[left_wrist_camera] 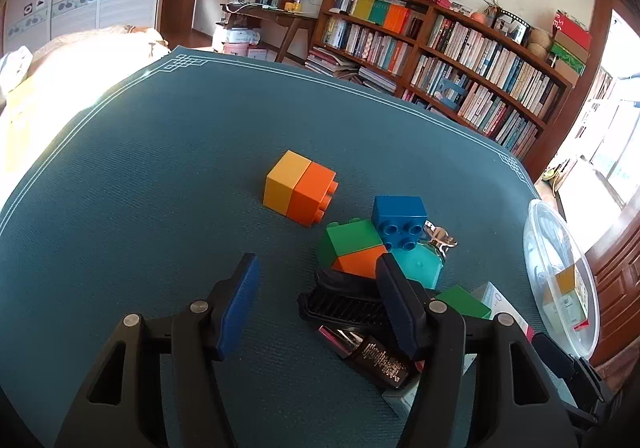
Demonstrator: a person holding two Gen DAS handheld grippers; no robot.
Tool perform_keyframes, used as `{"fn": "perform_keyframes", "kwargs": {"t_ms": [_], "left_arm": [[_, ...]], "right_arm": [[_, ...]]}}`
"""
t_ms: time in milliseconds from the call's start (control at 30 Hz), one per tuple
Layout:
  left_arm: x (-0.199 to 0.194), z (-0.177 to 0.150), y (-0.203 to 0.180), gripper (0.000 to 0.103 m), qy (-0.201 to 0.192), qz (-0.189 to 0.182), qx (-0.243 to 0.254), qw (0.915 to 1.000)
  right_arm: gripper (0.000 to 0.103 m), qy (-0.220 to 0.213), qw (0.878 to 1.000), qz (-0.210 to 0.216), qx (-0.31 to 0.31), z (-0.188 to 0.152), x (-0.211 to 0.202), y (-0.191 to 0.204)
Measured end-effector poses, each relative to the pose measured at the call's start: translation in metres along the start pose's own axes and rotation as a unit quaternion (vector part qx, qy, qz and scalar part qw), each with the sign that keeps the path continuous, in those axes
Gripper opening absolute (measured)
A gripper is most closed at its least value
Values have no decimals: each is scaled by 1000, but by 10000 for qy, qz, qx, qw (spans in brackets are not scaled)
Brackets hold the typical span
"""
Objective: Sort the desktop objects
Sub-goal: 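Move the left tool to the green-orange block stack while the right tool approaches the white baby wash box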
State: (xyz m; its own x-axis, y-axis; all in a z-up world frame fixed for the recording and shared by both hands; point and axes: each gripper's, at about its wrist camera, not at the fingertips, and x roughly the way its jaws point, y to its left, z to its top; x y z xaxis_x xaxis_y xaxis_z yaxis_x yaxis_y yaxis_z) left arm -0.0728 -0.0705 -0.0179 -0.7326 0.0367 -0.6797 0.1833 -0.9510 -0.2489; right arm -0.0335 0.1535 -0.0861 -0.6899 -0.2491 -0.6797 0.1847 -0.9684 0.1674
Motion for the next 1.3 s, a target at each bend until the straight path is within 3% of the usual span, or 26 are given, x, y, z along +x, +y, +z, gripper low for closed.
{"fn": "perform_keyframes", "kwargs": {"t_ms": [333, 567, 700, 833, 1033, 1300], "left_arm": [[4, -3, 6, 74, 135, 33, 97, 9999], [-6, 5, 18, 74, 160, 612, 370, 9973], [-8, 9, 35, 74, 236, 468, 80, 9986], [-14, 14, 44, 74, 126, 39, -285, 9995], [-19, 20, 26, 74, -23, -193, -123, 9997], [-14, 32, -1, 74, 98, 84, 249, 9996]], "right_arm": [[70, 12, 9987, 241, -443, 4, 15, 18], [70, 220, 9954, 791, -497, -7, 10, 25], [70, 395, 9886, 1262, -717, -17, 6, 39], [70, 302, 9900, 1235, -613, -16, 3, 40], [70, 306, 9964, 763, -213, 0, 17, 29], [68, 316, 9976, 466, -399, 8, 31, 45]]}}
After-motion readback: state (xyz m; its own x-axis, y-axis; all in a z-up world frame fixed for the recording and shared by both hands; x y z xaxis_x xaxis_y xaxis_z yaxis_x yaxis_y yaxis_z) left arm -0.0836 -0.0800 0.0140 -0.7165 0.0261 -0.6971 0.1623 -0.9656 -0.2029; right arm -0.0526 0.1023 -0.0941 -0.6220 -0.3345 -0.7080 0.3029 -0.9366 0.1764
